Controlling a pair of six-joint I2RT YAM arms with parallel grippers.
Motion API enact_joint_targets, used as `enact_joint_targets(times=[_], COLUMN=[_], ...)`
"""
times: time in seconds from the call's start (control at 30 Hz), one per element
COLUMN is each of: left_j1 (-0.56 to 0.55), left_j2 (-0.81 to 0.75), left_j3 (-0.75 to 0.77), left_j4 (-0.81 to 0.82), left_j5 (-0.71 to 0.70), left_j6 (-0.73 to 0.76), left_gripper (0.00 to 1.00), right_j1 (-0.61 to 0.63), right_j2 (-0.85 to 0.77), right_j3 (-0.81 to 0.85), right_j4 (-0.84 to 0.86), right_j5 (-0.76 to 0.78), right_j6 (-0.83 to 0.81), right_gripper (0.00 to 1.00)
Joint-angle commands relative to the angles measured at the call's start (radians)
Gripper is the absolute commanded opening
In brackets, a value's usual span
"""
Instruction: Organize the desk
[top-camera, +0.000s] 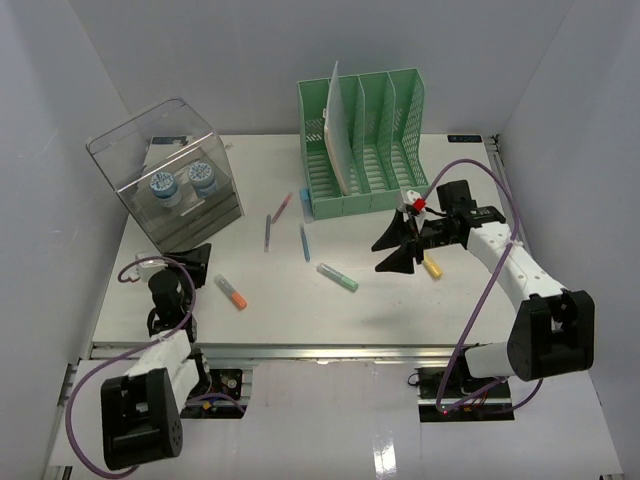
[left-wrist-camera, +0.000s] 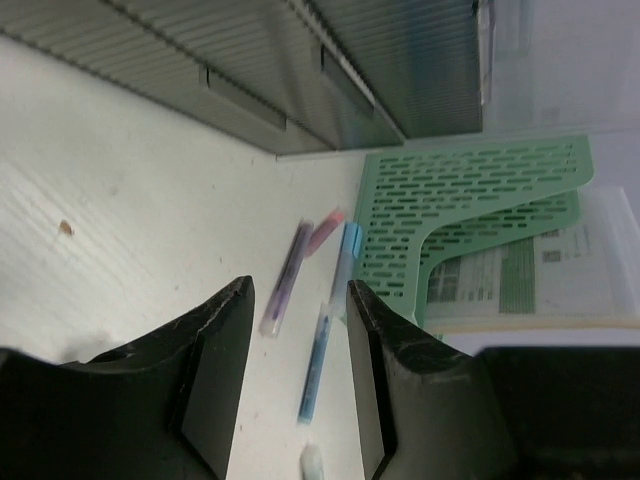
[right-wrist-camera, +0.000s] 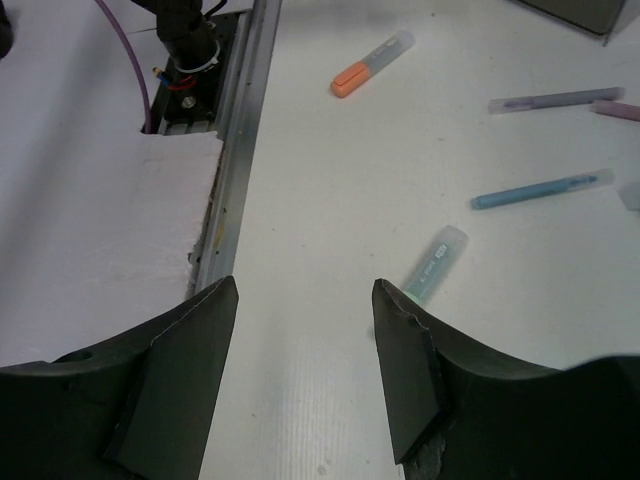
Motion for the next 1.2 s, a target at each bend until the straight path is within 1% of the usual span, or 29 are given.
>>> enact_joint_targets(times=[0.0, 0.07, 0.2, 0.3, 0.4, 0.5, 0.57, 0.67, 0.73, 0.8, 0.97, 1.1, 1.17], left_j1=[-0.001, 0.000, 0.000, 0.003, 0.007, 0.007, 0.009, 0.017, 0.028, 0.039, 0.061, 0.066, 0.066], left_j2=[0.143, 0.215, 0.314, 0.379, 0.455, 0.501, 0.532, 0.564, 0.587, 0.609, 0.640, 0.631, 0.620], left_j3=[0.010, 0.038, 0.088, 0.118, 0.151, 0.176, 0.182, 0.185, 0.193, 0.207, 0.209, 0.182, 0.162], left_j4=[0.355, 0.400, 0.424, 0.450, 0.496, 0.484, 0.485, 0.494, 0.507, 0.510, 0.552, 0.583, 0.605], left_j5=[-0.082, -0.093, -0.115, -0.116, -0.152, -0.157, -0.169, -0.183, -0.177, -0.164, -0.123, -0.065, -0.025], left_j6=[-0.006, -0.017, -0.036, -0.054, -0.080, -0.106, -0.117, -0.135, -0.144, -0.146, -0.147, -0.151, -0.154], left_gripper=[0.58, 0.60, 0.64, 0.64, 0.62, 0.58, 0.53, 0.41, 0.36, 0.32, 0.18, 0.04, 0.01], right_j1=[-0.062, -0.069, -0.075, -0.076, -0.076, -0.076, -0.076, -0.078, -0.078, -0.078, -0.078, -0.079, -0.079], right_j2=[-0.052, -0.055, -0.064, -0.083, -0.108, -0.112, -0.109, -0.109, -0.109, -0.108, -0.107, -0.104, -0.103], right_j3=[-0.026, -0.042, -0.049, -0.058, -0.076, -0.081, -0.081, -0.082, -0.085, -0.085, -0.090, -0.090, -0.091], right_j4=[-0.010, -0.011, -0.012, -0.012, -0.012, -0.012, -0.012, -0.013, -0.013, -0.013, -0.013, -0.012, -0.012], right_j5=[-0.081, -0.072, -0.069, -0.068, -0.067, -0.071, -0.071, -0.071, -0.069, -0.067, -0.058, -0.056, -0.056], right_j6=[-0.094, -0.112, -0.123, -0.140, -0.166, -0.173, -0.176, -0.178, -0.180, -0.183, -0.187, -0.187, -0.189], right_gripper=[0.63, 0.63, 0.63, 0.63, 0.63, 0.63, 0.63, 0.63, 0.62, 0.62, 0.62, 0.62, 0.62])
